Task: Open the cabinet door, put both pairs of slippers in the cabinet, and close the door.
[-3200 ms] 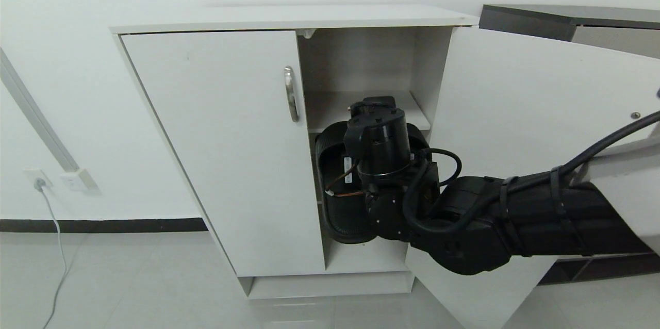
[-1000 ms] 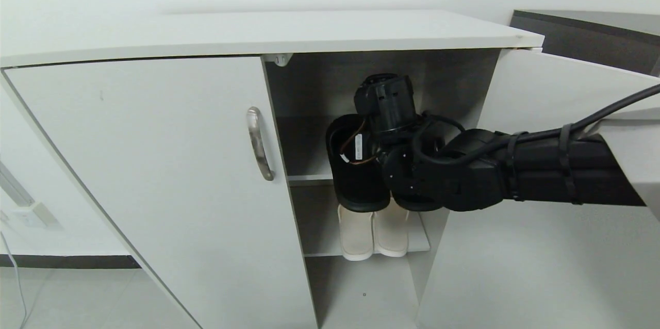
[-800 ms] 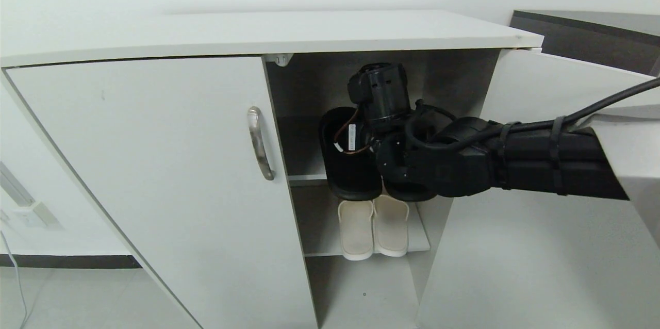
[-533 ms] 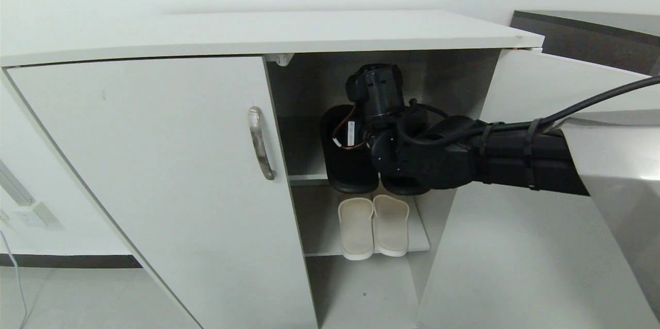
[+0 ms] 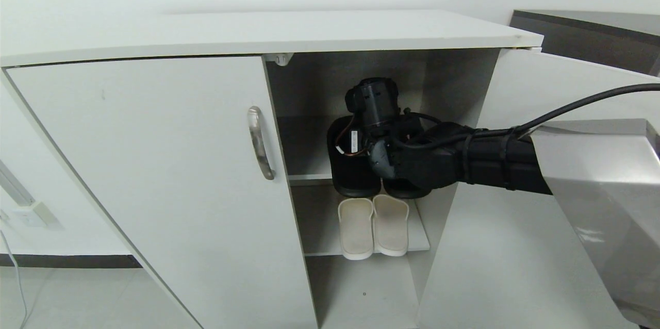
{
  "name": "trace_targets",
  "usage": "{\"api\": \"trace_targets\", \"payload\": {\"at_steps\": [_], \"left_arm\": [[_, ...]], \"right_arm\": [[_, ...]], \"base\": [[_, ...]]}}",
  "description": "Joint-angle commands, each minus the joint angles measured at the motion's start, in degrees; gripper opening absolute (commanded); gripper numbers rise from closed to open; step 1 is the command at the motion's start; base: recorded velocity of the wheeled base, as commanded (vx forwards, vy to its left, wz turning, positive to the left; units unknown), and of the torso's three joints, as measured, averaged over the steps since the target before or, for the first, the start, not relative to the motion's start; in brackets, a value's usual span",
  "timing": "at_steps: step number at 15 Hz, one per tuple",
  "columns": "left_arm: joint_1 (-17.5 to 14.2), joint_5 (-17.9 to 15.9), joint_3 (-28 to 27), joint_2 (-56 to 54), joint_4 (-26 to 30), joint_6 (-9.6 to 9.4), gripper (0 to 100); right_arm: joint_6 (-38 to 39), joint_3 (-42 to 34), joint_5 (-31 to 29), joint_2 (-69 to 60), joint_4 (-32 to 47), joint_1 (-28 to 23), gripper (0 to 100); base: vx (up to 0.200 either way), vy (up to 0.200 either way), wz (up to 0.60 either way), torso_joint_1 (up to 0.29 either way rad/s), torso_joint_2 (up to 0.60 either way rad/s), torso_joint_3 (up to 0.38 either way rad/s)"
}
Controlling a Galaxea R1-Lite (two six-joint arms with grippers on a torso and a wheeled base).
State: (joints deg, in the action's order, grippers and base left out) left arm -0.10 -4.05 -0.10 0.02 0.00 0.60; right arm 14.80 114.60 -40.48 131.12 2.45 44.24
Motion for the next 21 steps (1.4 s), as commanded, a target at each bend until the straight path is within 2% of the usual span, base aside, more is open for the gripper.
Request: {"api": "trace_targets", "payload": {"at_steps": [1,16,17,21], "left_arm": [[0.01,0.0,0.01,0.06,0.0,0.02,0],[0.01,0.09,0.01,-0.02,0.0,0.02,0],[0.01,0.09,0.01,-0.02,0.0,0.11,0],[0.01,0.09,0.01,0.06,0.0,0.11,0]], "right_arm": [[0.05,-0.01,-0.03,0.19,-0.08,-0.12,0],[-0.47,-0.01,-0.47,-0.25,-1.4,0.06,0],[-0.47,-0.01,-0.47,-0.25,-1.31,0.06,100],[-0.47,-0.01,-0.47,-0.69,-0.78,0.23,100]], "base": [[0.0,0.0,0.0,0.0,0.0,0.0],[0.0,0.0,0.0,0.0,0.0,0.0],[0.0,0.0,0.0,0.0,0.0,0.0],[0.0,0.0,0.0,0.0,0.0,0.0]]}}
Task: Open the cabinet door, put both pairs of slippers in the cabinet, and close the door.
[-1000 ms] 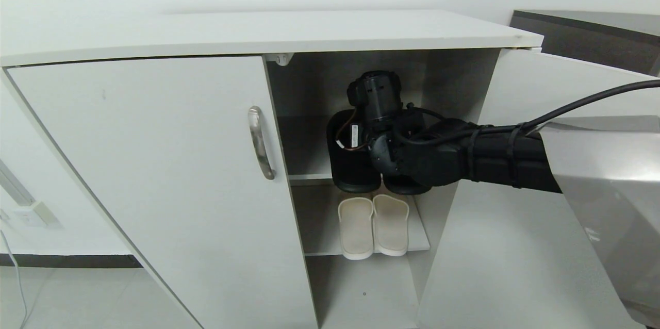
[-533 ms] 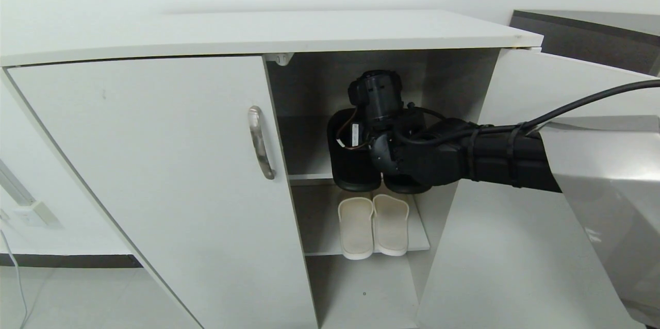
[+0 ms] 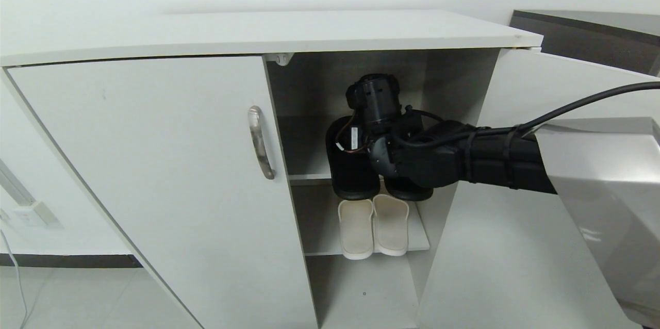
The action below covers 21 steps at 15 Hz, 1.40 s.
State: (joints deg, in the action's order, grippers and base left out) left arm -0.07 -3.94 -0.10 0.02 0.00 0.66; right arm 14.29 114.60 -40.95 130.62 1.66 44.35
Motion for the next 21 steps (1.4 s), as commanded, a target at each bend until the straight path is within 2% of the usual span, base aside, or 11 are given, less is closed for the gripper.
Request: {"api": "trace_targets", "payload": {"at_steps": [1,6,14,18,19,20,21], "left_arm": [[-0.01,-0.02,0.01,-0.02,0.0,0.04,0],[-0.01,-0.02,0.01,-0.02,0.0,0.04,0],[-0.01,-0.02,0.01,0.06,0.0,0.04,0],[-0.01,-0.02,0.01,0.06,0.0,0.04,0],[-0.01,-0.02,0.01,-0.02,0.0,0.04,0],[-0.01,-0.02,0.01,0.06,0.0,0.04,0],[-0.01,-0.02,0.01,-0.02,0.0,0.04,0]], "right_arm": [[0.04,-0.01,-0.01,-0.37,0.19,0.12,100],[0.21,-4.3,-0.89,-4.67,-0.08,1.79,100],[0.74,-21.88,-3.44,-16.89,-3.24,7.33,100],[0.57,-33.13,-3.35,-21.9,-9.22,10.41,100],[0.3,-38.23,-2.65,-23.66,-12.91,10.93,100],[0.3,-39.98,-2.21,-24.1,-14.67,11.11,100],[0.21,-45.43,-0.01,-25.33,-20.82,11.81,100]], "base": [[0.0,0.0,0.0,0.0,0.0,0.0],[0.0,0.0,0.0,0.0,0.0,0.0],[0.0,0.0,0.0,0.0,0.0,0.0],[0.0,0.0,0.0,0.0,0.0,0.0],[0.0,0.0,0.0,0.0,0.0,0.0],[0.0,0.0,0.0,0.0,0.0,0.0],[0.0,0.0,0.0,0.0,0.0,0.0]]}}
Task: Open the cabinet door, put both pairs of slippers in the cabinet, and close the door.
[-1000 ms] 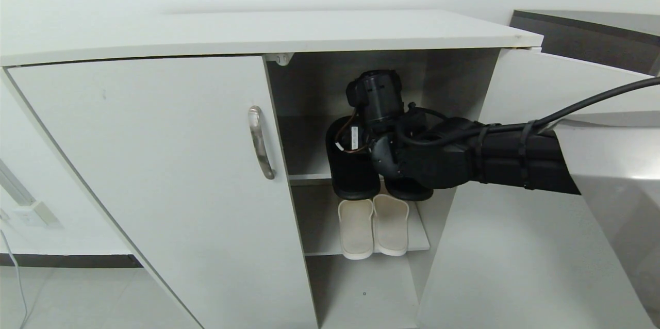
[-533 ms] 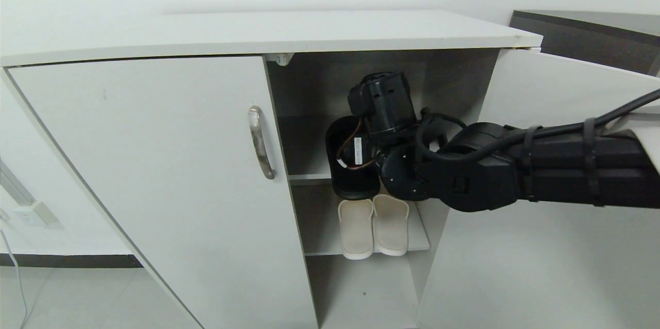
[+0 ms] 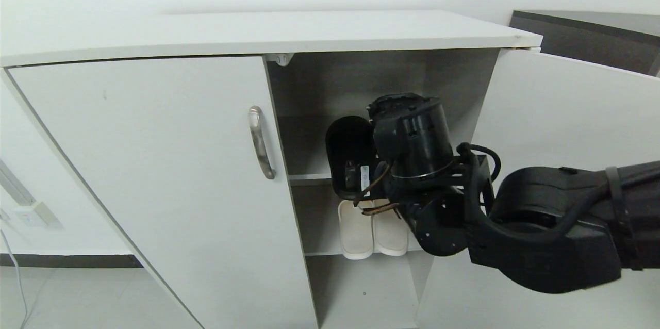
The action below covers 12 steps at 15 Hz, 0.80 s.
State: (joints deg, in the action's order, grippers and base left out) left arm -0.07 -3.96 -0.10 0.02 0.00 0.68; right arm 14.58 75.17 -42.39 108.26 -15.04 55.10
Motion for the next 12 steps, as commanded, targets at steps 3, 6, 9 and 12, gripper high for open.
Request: {"api": "trace_targets", "payload": {"at_steps": [3,6,9,12], "left_arm": [[-0.01,0.01,0.01,-0.02,0.0,0.02,0],[-0.01,-0.08,0.01,0.06,0.0,-0.07,0],[-0.01,0.01,0.01,-0.02,0.0,-0.07,0],[-0.01,0.01,0.01,0.06,0.0,-0.16,0]], "right_arm": [[-3.24,-19.01,8.72,-6.14,-19.76,1.32,100],[-6.32,-28.94,13.82,-7.37,-33.03,1.32,100],[-7.46,-28.76,13.91,-6.75,-34.0,1.32,0],[-7.46,-28.94,13.82,-6.31,-34.0,1.76,0]], "base": [[0.0,0.0,0.0,0.0,0.0,0.0],[0.0,0.0,0.0,0.0,0.0,0.0],[0.0,0.0,0.0,0.0,0.0,0.0],[0.0,0.0,0.0,0.0,0.0,0.0]]}}
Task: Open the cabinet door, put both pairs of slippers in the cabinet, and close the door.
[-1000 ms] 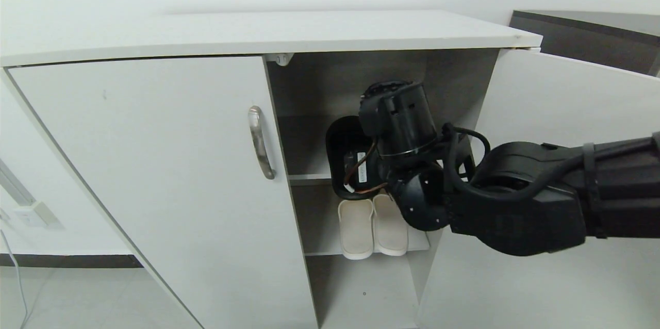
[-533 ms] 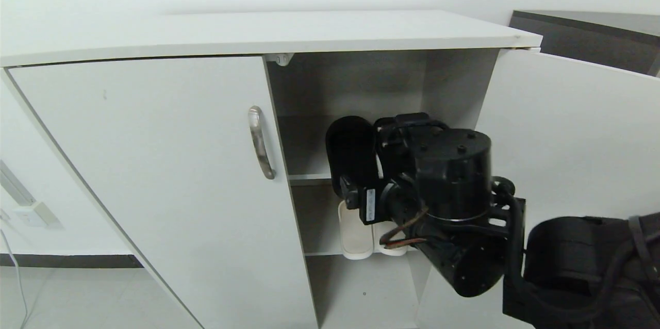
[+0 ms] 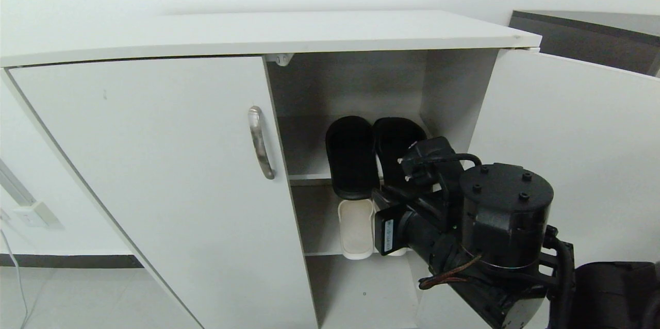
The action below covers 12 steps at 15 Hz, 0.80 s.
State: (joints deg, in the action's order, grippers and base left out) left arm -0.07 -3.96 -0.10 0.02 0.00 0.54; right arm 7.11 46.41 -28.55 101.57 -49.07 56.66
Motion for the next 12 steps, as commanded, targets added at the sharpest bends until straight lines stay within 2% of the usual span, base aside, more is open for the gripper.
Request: {"api": "trace_targets", "payload": {"at_steps": [1,5,12], "left_arm": [[-0.01,0.01,0.01,0.06,0.0,-0.01,0],[-0.01,-0.08,0.01,-0.02,0.0,-0.1,0],[-0.01,-0.08,0.01,0.06,0.0,-0.01,0]], "right_arm": [[0.01,-0.09,-0.01,0.64,-0.06,0.38,0],[0.01,0.0,-0.19,1.17,-0.06,1.17,0],[0.01,-0.35,-0.45,1.0,-0.15,1.52,0]], "base": [[0.0,0.0,0.0,0.0,0.0,0.0],[0.0,0.0,0.0,0.0,0.0,0.0],[-0.2,0.0,0.0,0.002,0.0,0.001]]}}
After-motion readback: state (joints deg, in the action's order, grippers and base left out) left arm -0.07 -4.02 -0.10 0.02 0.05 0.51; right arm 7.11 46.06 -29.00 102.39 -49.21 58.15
